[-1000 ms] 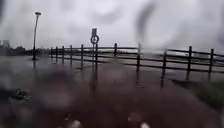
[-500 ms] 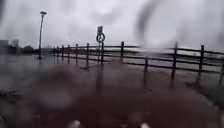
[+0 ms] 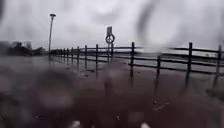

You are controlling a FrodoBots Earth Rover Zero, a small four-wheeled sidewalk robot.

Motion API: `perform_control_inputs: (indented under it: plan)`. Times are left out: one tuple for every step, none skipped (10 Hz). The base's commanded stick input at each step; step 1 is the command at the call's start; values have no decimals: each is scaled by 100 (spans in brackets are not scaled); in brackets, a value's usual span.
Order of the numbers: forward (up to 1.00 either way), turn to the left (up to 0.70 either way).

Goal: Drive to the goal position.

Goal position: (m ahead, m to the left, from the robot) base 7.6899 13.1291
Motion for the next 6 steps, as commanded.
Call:
perform_control_inputs:
  plan:
    - [70,35]
    - [70,35]
    - [70,35]
    - [70,35]
    - [70,35]
    - [70,35]
